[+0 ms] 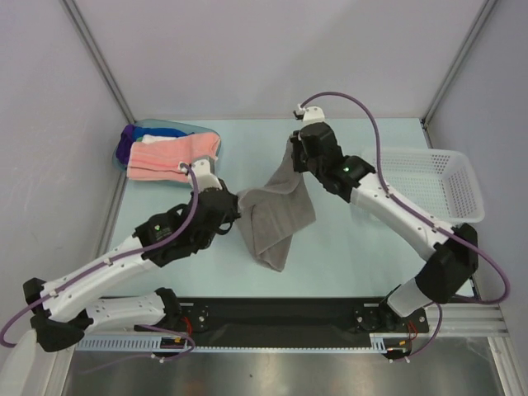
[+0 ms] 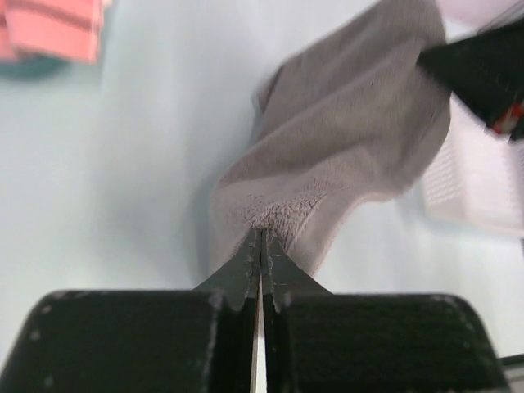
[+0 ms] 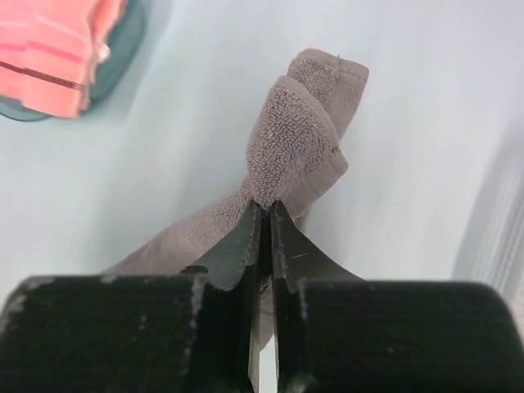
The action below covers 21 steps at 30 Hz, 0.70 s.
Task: Fold and stack the towels
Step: Flatten out the crumpled towel
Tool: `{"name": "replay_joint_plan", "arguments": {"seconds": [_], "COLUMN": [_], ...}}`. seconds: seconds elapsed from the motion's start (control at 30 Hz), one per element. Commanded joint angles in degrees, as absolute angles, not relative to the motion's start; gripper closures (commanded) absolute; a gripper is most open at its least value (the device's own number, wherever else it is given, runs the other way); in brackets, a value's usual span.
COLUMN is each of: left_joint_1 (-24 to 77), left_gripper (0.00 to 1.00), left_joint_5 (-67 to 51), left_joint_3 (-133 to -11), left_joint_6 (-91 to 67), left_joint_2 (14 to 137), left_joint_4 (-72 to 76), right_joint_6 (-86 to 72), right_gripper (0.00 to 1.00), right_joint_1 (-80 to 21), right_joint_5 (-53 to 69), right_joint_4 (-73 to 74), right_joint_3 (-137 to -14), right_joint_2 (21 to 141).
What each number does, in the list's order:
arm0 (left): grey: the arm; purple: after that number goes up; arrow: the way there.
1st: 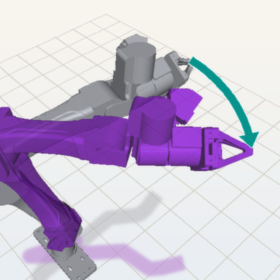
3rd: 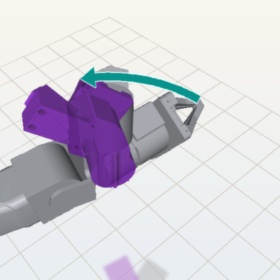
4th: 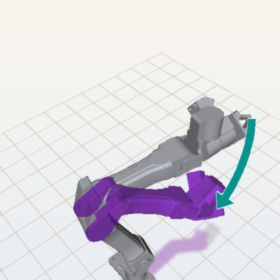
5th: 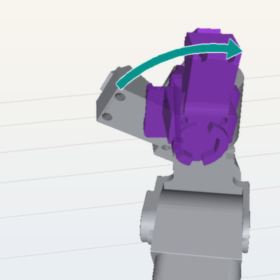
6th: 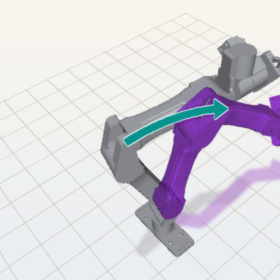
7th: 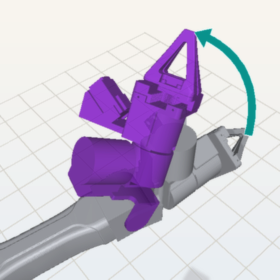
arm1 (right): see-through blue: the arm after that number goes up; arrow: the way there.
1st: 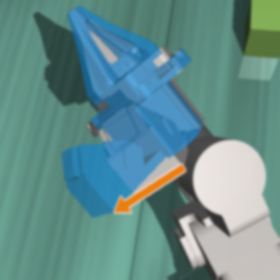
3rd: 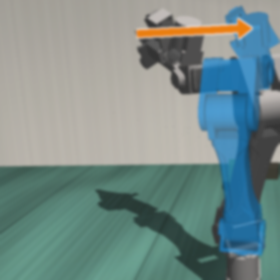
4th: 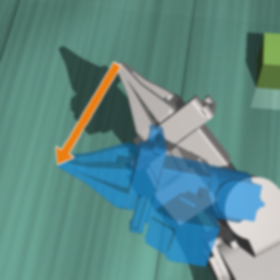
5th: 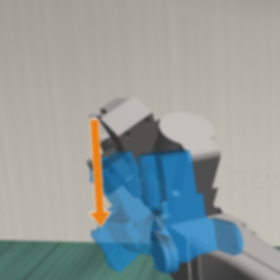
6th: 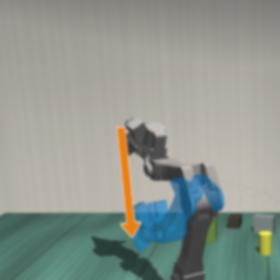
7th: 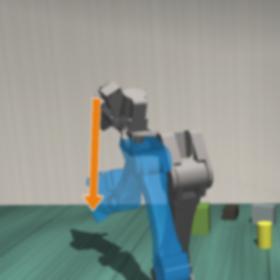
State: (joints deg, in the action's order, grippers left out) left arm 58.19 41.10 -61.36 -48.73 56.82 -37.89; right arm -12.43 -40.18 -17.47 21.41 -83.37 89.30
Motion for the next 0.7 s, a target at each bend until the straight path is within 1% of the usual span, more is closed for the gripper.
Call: {"name": "replay_joint_plan", "arguments": {"seconds": [0.0,0.1,0.23,0.3,0.33,0.37,0.43,0.47,0.53,0.57,0.6,0.63,0.67], "left_joint_1": [57.2,55.5,53.3,52.1,51.1,50.8,50.8,50.8,51.2,52.0,53.3,57.4,59.3], "left_gripper": [1.00,1.00,1.00,1.00,1.00,0.99,1.00,1.00,1.00,1.00,0.98,0.85,0.77], "left_joint_5": [43.0,41.7,40.5,38.6,37.8,36.8,31.3,28.2,19.1,16.3,14.3,14.6,15.4], "left_joint_3": [-68.2,-72.4,-77.9,-80.1,-80.4,-79.6,-76.7,-71.9,-66.1,-59.2,-55.6,-52.2,-47.8], "left_joint_6": [-40.4,-37.1,-33.0,-31.8,-31.8,-31.8,-32.3,-32.7,-33.7,-33.9,-33.9,-34.3,-34.4], "left_joint_2": [57.7,57.8,58.3,58.8,59.0,59.0,58.4,58.4,59.0,59.2,59.1,59.1,60.3], "left_joint_4": [-36.7,-36.4,-37.2,-37.7,-38.1,-38.0,-35.3,-34.0,-28.6,-25.6,-17.6,-13.7,-10.8], "right_joint_6": [-13.3,-14.0,-16.0,-16.5,-17.0,-17.5,-19.1,-19.6,-20.5,-20.9,-21.1,-21.2,-21.3], "right_gripper": [0.99,1.00,0.97,0.97,0.97,0.96,0.94,0.94,0.96,0.96,0.97,0.97,0.98], "right_joint_1": [-40.7,-40.9,-41.5,-43.8,-44.8,-45.2,-45.3,-45.4,-45.4,-45.4,-45.4,-45.4,-45.5], "right_joint_5": [-17.3,-17.8,-17.0,-18.4,-21.2,-22.0,-20.8,-20.3,-20.6,-20.7,-20.7,-21.3,-21.5], "right_joint_4": [24.3,24.8,28.2,29.2,29.6,29.5,28.2,27.7,26.4,25.7,24.9,24.3,24.4], "right_joint_3": [-83.8,-82.3,-82.2,-81.3,-80.6,-79.5,-74.6,-72.8,-67.8,-66.3,-64.9,-63.7,-63.8], "right_joint_2": [83.0,79.2,73.0,70.6,69.6,67.3,65.8,65.4,65.9,67.0,67.5,68.1,69.0]}}
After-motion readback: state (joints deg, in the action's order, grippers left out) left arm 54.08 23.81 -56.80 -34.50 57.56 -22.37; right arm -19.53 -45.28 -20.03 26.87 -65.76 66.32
